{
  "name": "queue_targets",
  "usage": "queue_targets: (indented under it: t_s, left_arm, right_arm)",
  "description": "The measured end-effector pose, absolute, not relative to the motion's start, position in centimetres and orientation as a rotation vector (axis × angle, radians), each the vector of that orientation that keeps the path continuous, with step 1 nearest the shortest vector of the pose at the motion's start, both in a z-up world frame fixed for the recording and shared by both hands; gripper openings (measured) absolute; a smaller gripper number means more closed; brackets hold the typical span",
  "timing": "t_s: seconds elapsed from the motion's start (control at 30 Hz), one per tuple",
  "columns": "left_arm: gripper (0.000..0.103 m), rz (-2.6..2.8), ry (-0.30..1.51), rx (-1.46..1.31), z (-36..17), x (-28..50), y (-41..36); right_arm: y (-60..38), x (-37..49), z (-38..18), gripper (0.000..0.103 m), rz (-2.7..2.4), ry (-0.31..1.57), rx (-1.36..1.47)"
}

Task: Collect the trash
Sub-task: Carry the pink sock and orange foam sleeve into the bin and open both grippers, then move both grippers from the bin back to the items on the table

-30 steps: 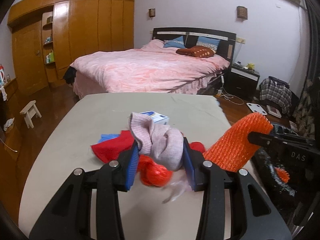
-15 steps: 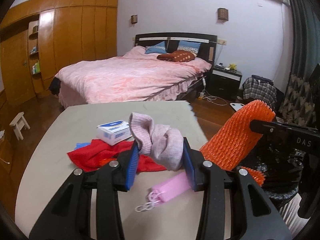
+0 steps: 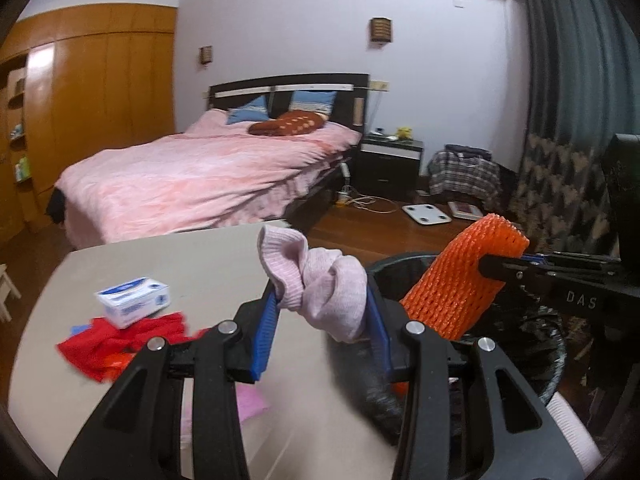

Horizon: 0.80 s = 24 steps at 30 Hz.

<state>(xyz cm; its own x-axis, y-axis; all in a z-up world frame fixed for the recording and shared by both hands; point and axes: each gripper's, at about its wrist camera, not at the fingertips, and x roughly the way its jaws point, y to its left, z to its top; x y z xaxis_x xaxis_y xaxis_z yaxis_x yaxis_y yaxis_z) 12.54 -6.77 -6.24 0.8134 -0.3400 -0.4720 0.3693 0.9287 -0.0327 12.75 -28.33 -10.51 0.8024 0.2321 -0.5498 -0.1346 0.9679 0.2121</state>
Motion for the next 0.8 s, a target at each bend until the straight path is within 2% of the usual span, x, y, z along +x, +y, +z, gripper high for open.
queue_targets:
  t_s: [0.33,0.4,0.5,0.53,0.57,0.63,0.7,0.73,0.77,0.8]
  left_arm:
    - [0.040,-0.535,0.521,0.072,-8.2,13.6,-13.8]
    - [0.044,-0.564,0.533,0.067,-8.7,14.0,-14.9]
    - [0.063,-0.602,0.547,0.070,-9.4,14.3,-16.3]
    - [0.071,-0.602,0.549,0.075,-9.6,14.5,-16.6]
    - [0.072,-0.602,0.549,0.074,-9.7,14.4,-16.6]
    - [0.073,-0.601,0.551,0.072,-9.8,14.5,-16.4]
    - [0.074,-0.584,0.550,0.077,-9.9,14.4,-15.8]
    - [0.076,-0.575,0.548,0.079,-9.8,14.3,-15.4]
    - [0.079,-0.563,0.546,0.081,-9.7,14.3,-14.6]
    - [0.081,-0.551,0.544,0.084,-9.5,14.3,-14.1]
  right_arm:
    - [-34.7,11.5,-12.1,0.012,0.051,0.641,0.184]
    - [-35.6,11.3,-12.6,0.014,0.027,0.649,0.192]
    - [-36.4,11.1,-13.1,0.020,-0.010,0.664,0.196]
    - [-36.6,11.0,-13.3,0.029,-0.022,0.668,0.194]
    - [-36.7,10.9,-13.5,0.039,-0.034,0.670,0.191]
    - [-36.8,10.9,-13.7,0.049,-0.046,0.669,0.186]
    - [-36.9,11.0,-13.7,0.064,-0.051,0.663,0.187]
    - [-36.7,10.9,-13.6,0.078,-0.052,0.652,0.189]
    - [-36.4,10.8,-13.5,0.086,-0.055,0.634,0.188]
    - [-36.0,10.5,-13.2,0.089,-0.057,0.617,0.182]
